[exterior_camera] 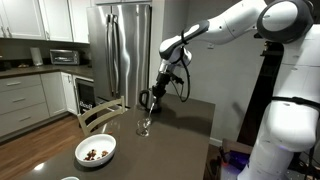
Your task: Use the spoon to scoop some cereal from the bowl into the glass
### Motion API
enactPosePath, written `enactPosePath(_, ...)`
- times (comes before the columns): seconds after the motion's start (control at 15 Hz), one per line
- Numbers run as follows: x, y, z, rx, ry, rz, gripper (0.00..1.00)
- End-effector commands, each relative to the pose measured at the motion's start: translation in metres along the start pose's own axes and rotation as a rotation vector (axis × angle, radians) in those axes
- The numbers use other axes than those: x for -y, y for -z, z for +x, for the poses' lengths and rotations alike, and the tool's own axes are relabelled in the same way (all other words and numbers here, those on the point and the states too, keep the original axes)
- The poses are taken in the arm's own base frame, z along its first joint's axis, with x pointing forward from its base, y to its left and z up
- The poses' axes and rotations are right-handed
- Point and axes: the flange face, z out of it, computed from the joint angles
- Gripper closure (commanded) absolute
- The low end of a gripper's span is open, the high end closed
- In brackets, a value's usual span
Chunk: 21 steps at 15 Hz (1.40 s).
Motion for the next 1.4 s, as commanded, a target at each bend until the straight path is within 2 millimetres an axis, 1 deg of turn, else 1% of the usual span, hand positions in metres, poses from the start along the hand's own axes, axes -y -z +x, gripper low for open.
enactPosePath(0.0,0.012,0.010,-0.006,-0.021,0.000,-0.029,0.99)
enactPosePath(0.27,0.022,0.022,-0.006,-0.033,0.024,-0.048,0.99)
enactPosePath(0.4,0.030,0.028,-0.005,-0.044,0.048,-0.037,0.99)
enactPosePath(0.6,0.049,0.034,-0.001,-0.060,0.093,-0.018,0.99)
enactPosePath(0.87,0.082,0.035,0.010,-0.080,0.167,0.020,0.99)
enactPosePath(1.13,0.117,0.022,0.022,-0.106,0.243,0.105,0.99)
enactPosePath(1.27,0.130,0.009,0.029,-0.111,0.279,0.158,0.99)
enactPosePath(1.33,0.135,-0.002,0.033,-0.108,0.294,0.185,0.99)
